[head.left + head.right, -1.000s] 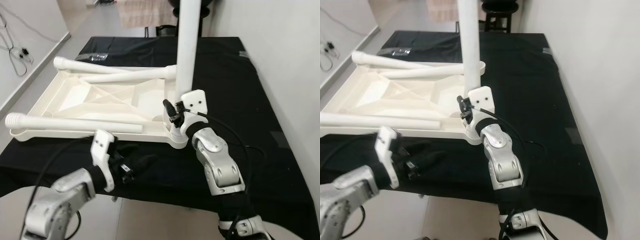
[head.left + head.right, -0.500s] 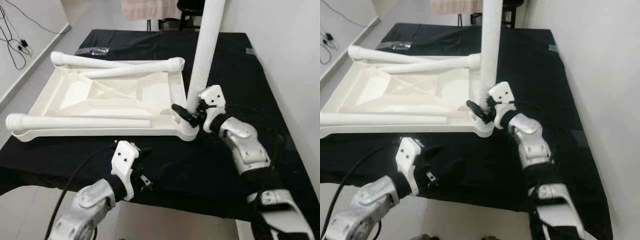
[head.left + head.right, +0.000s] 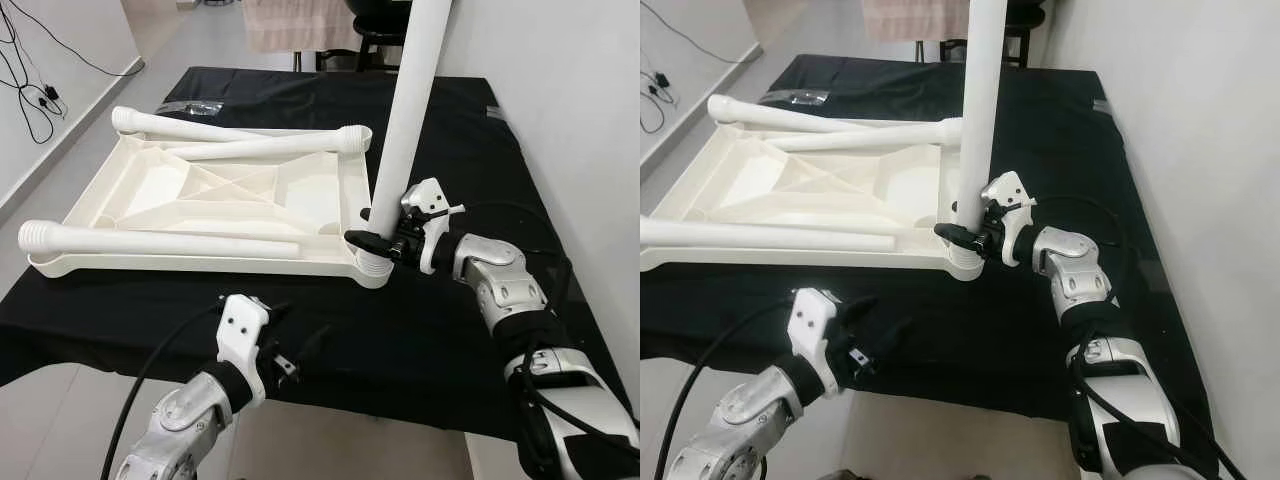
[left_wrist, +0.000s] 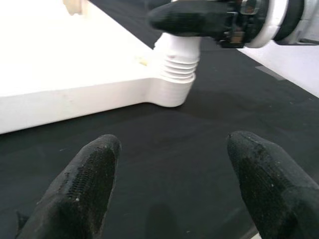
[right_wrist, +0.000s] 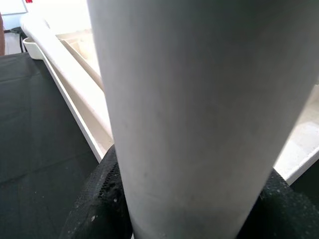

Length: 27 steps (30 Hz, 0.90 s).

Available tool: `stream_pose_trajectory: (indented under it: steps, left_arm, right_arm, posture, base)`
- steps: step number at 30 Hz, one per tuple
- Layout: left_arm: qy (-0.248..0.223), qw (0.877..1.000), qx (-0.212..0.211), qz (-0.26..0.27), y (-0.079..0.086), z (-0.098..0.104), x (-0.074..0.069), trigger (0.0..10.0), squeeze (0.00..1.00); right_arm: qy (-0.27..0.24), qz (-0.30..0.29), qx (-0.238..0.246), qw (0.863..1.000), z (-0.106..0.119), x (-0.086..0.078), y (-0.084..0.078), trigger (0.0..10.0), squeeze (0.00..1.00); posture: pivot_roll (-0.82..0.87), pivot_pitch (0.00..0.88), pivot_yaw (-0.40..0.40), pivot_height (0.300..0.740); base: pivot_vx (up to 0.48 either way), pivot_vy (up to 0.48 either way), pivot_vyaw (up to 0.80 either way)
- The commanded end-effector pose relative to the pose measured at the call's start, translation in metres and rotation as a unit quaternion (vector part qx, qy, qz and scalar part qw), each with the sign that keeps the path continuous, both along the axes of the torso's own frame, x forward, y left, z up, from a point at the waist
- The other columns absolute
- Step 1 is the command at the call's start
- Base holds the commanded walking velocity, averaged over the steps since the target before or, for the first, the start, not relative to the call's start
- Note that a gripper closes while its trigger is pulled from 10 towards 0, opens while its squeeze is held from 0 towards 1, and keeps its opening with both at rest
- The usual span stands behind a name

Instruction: Building children table

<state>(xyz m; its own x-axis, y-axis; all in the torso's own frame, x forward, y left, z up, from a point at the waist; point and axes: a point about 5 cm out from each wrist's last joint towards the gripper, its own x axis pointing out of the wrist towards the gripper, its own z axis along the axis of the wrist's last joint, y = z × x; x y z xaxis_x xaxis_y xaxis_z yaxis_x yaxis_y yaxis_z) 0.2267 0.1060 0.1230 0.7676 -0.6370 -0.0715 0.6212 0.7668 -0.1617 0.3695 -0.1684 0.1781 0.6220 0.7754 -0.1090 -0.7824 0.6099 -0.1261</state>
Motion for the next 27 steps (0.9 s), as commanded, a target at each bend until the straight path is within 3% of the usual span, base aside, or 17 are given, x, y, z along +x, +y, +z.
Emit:
stream_pose_trajectory:
  steps: [1, 5, 7, 8, 10, 11, 14, 17, 19, 20, 22, 23, 25, 27]
  left_arm:
    - [0.002, 1.000, -0.008, 0.008, 0.002, -0.003, 0.000, 10.0, 0.00]
    - [-0.008, 0.999, -0.014, 0.033, 0.007, -0.003, 0.001, 10.0, 0.00]
    - [-0.008, 0.999, -0.015, 0.046, 0.011, -0.003, 0.001, 10.0, 0.00]
    - [-0.008, 0.999, -0.012, 0.048, 0.013, -0.003, 0.001, 10.0, 0.00]
    - [-0.008, 0.999, -0.012, 0.048, 0.013, -0.003, 0.001, 10.0, 0.00]
    - [-0.010, 0.999, -0.009, 0.052, 0.017, -0.002, 0.002, 10.0, 0.00]
    - [-0.009, 0.998, -0.020, 0.055, 0.021, 0.001, 0.005, 10.0, 0.00]
    - [-0.010, 0.998, -0.040, 0.051, 0.026, 0.010, 0.017, 10.0, 0.00]
    - [-0.009, 0.999, -0.031, 0.023, 0.023, 0.009, 0.020, 10.0, 0.00]
    - [-0.006, 1.000, -0.024, 0.017, 0.020, 0.005, 0.016, 10.0, 0.00]
    - [-0.004, 1.000, -0.020, 0.014, 0.018, 0.002, 0.013, 10.0, 0.00]
    - [-0.004, 0.999, -0.021, 0.024, 0.018, 0.001, 0.011, 10.0, 0.00]
    - [-0.005, 0.999, -0.025, 0.037, 0.019, 0.001, 0.010, 10.0, 0.00]
    - [-0.005, 0.999, -0.025, 0.045, 0.020, 0.003, 0.008, 10.0, 0.00]
  right_arm:
    - [0.006, 0.016, 0.001, 1.000, -0.006, -0.003, 0.001, 0.0, 0.00]
    - [0.028, -0.039, -0.028, 0.998, -0.029, -0.020, -0.011, 0.0, 0.00]
    - [0.060, -0.128, -0.055, 0.988, -0.050, -0.032, -0.012, 0.0, 0.00]
    - [0.075, -0.241, -0.044, 0.967, -0.063, -0.045, -0.009, 0.0, 0.00]
    - [0.075, -0.241, -0.044, 0.967, -0.063, -0.045, -0.009, 0.0, 0.00]
    - [0.088, -0.361, -0.042, 0.927, -0.074, -0.072, -0.005, 0.0, 0.00]
    - [0.068, -0.380, -0.048, 0.921, -0.067, -0.078, -0.003, 0.0, 0.00]
    - [0.026, -0.373, -0.062, 0.925, -0.051, -0.066, -0.004, 0.0, 0.00]
    - [0.027, -0.370, -0.054, 0.927, -0.049, -0.062, 0.000, 0.0, 0.00]
    - [0.038, -0.367, -0.050, 0.928, -0.051, -0.065, 0.007, 1.8, 0.00]
    - [0.046, -0.366, -0.049, 0.928, -0.053, -0.068, 0.011, 1.8, 0.00]
    - [0.051, -0.371, -0.050, 0.926, -0.054, -0.069, 0.013, 10.0, 0.00]
    - [0.052, -0.378, -0.041, 0.923, -0.051, -0.072, 0.015, 10.0, 0.00]
    - [0.039, -0.351, -0.012, 0.936, -0.040, -0.070, 0.019, 10.0, 1.00]
  posture:
    - [0.07, 0.056, -0.041, 0.740]
    - [0.05, 0.072, -0.038, 0.740]
    - [0.05, 0.080, -0.036, 0.740]
    - [0.04, 0.096, -0.021, 0.740]
    - [0.04, 0.096, -0.021, 0.740]
    - [0.03, 0.127, 0.000, 0.740]
    - [0.01, 0.117, 0.015, 0.740]
    - [0.00, 0.108, -0.006, 0.740]
    - [0.00, 0.067, -0.008, 0.740]
    - [-0.02, 0.076, 0.008, 0.740]
    - [-0.02, 0.076, 0.012, 0.740]
    - [-0.02, 0.072, 0.019, 0.740]
    - [-0.02, 0.070, 0.023, 0.740]
    - [-0.01, 0.100, 0.029, 0.740]
  base:
    - [0.000, 0.000, 0.00]
    - [0.000, 0.000, 0.00]
    - [0.000, 0.000, 0.00]
    - [0.000, 0.000, 0.00]
    - [0.000, 0.000, 0.00]
    - [0.000, 0.000, 0.00]
    - [0.000, 0.000, 0.00]
    - [0.000, 0.000, 0.00]
    - [0.000, 0.000, 0.00]
    - [0.000, 0.000, 0.00]
    - [0.000, 0.000, 0.00]
    - [0.000, 0.000, 0.00]
    - [0.000, 0.000, 0.00]
    - [0.000, 0.000, 0.00]
